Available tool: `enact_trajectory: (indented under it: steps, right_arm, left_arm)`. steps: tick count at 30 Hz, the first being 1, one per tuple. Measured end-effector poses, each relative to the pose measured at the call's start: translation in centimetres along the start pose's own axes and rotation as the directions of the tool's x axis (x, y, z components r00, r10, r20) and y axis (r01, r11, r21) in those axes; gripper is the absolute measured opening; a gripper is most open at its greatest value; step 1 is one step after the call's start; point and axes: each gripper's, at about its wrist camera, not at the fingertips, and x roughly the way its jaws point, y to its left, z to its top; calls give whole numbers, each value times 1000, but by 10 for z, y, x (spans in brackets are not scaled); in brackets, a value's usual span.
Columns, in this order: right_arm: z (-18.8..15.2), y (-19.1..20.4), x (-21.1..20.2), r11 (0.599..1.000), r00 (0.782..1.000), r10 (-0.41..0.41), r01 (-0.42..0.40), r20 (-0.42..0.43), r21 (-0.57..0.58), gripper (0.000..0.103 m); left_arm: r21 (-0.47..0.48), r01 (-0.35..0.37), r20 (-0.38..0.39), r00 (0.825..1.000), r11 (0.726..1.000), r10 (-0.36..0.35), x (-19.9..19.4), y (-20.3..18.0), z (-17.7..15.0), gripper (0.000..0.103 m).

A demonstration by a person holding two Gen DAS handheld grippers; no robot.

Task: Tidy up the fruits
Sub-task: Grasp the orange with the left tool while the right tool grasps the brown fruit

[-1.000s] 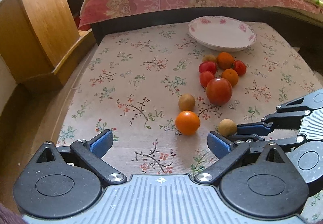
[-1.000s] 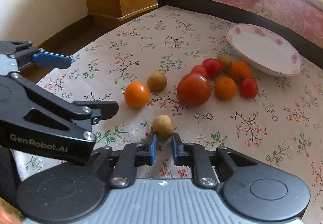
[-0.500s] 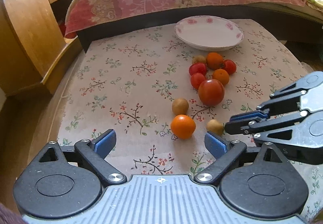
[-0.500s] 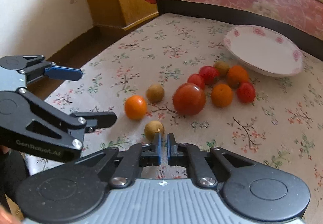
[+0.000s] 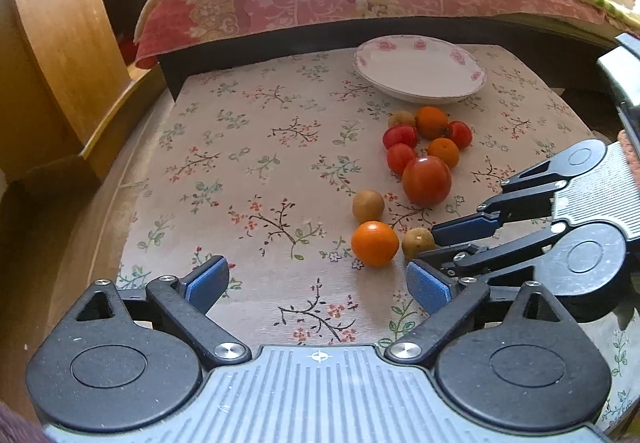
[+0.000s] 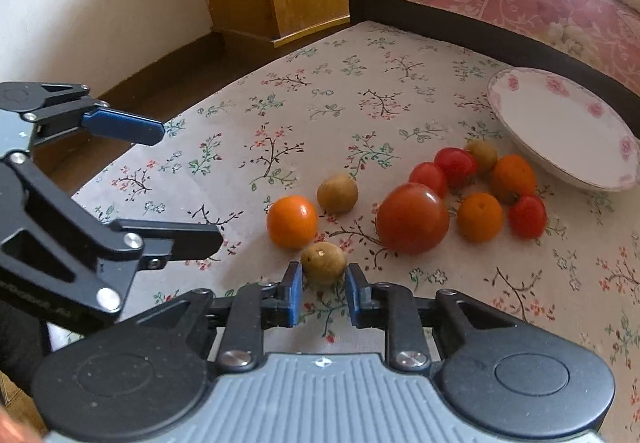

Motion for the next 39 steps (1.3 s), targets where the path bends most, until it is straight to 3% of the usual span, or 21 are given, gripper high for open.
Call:
enact_trajectory:
  steps: [7, 16, 19, 21, 23, 29, 32, 39]
  right_arm:
    - [5, -2, 9, 1000, 1000, -1, 1, 12, -12, 28]
    - [2, -13, -13, 1000, 1000, -11, 12, 23, -8, 27]
    - [-3, -19, -25, 999, 999, -45, 45, 11, -5, 27]
    - [-8, -26, -31, 998, 998, -57, 57, 2, 21, 27]
    - [-10, -33, -36, 996, 997, -74, 74, -3, 41, 27]
    - [-16, -53, -38, 990, 997, -80, 81, -9, 116, 27]
    - [-18, -57, -38, 989, 997, -79, 80, -12, 127, 27]
    - [-12, -71, -43, 983, 995, -94, 91, 12, 157, 27]
  left_arm:
    - [-11, 10, -6, 1000, 1000, -10, 5, 3, 4, 98]
    - [161, 79, -25, 997, 984, -76, 23, -20, 12, 97]
    - [202, 111, -47, 994, 973, -104, 38, -30, 15, 89]
    - [203, 131, -71, 990, 970, -119, 47, -34, 17, 75]
    - [188, 152, -95, 986, 970, -136, 54, -36, 19, 69]
    - [150, 130, -139, 984, 980, -109, 67, -37, 22, 56]
    - [125, 124, -142, 984, 984, -106, 67, -36, 25, 43]
    - [130, 110, -153, 984, 985, -90, 65, -44, 30, 42]
